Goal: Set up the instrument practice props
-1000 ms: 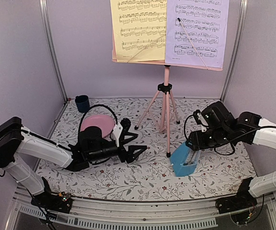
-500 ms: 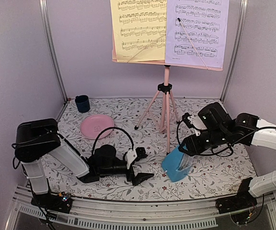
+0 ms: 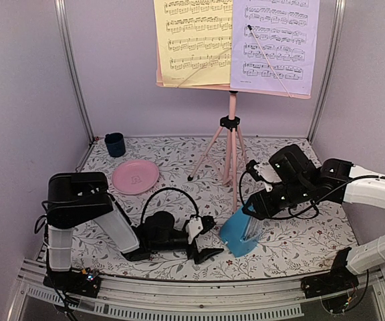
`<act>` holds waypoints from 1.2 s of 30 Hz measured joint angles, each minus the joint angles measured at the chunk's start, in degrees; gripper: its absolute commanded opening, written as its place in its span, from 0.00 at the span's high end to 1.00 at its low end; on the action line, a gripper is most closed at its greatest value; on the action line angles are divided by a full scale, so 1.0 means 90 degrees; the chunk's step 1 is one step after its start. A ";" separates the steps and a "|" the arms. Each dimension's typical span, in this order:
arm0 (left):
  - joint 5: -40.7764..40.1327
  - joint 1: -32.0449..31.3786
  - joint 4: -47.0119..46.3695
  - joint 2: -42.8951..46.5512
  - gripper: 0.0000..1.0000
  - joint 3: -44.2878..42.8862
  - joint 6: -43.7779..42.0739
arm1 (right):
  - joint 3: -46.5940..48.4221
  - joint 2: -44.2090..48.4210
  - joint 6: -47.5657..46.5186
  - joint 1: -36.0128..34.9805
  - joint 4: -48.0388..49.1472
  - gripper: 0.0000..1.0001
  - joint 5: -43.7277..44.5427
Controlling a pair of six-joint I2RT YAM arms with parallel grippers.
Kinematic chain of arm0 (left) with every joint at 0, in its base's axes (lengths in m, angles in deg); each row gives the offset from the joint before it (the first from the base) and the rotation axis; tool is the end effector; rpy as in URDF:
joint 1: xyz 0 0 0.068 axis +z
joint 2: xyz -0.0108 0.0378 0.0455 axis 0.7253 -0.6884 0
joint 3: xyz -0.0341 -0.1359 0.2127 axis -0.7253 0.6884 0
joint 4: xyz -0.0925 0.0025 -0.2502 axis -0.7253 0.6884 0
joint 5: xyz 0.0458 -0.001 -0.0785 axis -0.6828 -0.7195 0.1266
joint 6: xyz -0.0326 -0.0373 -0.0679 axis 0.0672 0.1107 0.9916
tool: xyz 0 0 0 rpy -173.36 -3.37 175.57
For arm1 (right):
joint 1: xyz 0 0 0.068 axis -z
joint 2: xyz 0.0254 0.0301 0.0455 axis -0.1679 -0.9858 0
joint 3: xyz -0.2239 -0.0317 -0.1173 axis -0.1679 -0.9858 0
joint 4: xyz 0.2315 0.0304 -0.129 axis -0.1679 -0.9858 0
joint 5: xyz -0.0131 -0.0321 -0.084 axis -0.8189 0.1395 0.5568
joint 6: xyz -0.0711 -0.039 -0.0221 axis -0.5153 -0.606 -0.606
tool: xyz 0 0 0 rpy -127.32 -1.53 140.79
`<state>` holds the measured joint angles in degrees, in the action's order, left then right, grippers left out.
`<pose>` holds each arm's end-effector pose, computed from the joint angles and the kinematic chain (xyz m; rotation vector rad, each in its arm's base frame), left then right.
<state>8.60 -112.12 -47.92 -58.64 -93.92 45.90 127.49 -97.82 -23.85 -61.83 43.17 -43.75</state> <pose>0.1425 -0.3462 0.0528 1.2080 1.4784 -0.8972 0.1734 0.2246 0.2265 -0.7372 2.4320 0.5324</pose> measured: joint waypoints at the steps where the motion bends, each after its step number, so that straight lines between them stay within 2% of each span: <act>1: -0.0046 -0.0010 -0.0029 -0.0024 0.07 -0.0041 0.0000 | 0.0002 -0.0017 0.0010 -0.0012 0.0019 0.57 0.0000; 19: -0.0194 -0.0012 -0.0019 -0.0474 0.19 -0.0415 0.0034 | 0.0015 -0.0141 0.0114 -0.0119 0.0197 0.61 0.0007; 24: -0.0206 -0.0012 -0.0019 -0.0488 0.27 -0.0447 0.0056 | 0.0015 -0.0151 0.0134 -0.0121 0.0221 0.62 0.0007; 36: -0.0209 -0.0015 -0.0022 -0.0525 0.35 -0.0461 0.0053 | 0.0015 -0.0160 0.0160 -0.0129 0.0236 0.63 0.0034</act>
<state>6.72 -112.25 -48.11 -63.37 -98.07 46.38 127.62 -99.27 -22.40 -62.99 45.29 -43.45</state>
